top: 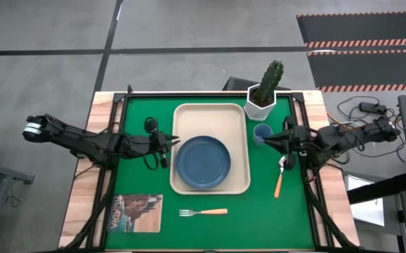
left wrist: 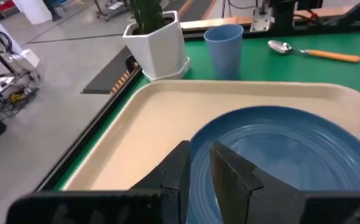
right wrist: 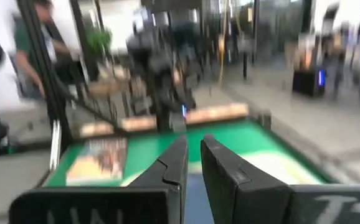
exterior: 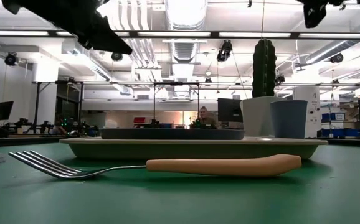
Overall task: Pick and place plate/cup/fork/spoon on tray
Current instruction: Put the cup on the tray
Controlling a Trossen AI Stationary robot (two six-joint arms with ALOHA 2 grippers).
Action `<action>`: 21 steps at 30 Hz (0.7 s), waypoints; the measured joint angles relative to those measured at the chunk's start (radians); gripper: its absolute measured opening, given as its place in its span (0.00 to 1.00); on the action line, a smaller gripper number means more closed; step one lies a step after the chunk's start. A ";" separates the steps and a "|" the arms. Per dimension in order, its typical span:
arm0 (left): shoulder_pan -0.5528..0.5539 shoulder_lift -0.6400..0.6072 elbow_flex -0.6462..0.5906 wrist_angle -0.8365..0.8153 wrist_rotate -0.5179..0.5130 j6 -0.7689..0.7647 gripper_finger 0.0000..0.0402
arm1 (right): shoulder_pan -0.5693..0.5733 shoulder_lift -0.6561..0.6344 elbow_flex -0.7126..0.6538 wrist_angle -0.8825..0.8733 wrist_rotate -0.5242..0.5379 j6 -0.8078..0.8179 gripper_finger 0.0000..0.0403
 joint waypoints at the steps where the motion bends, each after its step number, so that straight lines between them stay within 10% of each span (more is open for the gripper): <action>1: 0.000 -0.008 0.000 -0.001 0.000 0.002 0.11 | 0.000 0.022 0.031 -0.070 0.005 0.040 0.08; 11: 0.000 -0.079 -0.014 -0.001 -0.017 0.034 0.11 | 0.000 0.179 0.261 -0.668 0.020 0.426 0.08; 21: 0.000 -0.092 -0.040 -0.001 -0.025 0.059 0.11 | 0.000 0.276 0.286 -0.759 0.024 0.478 0.08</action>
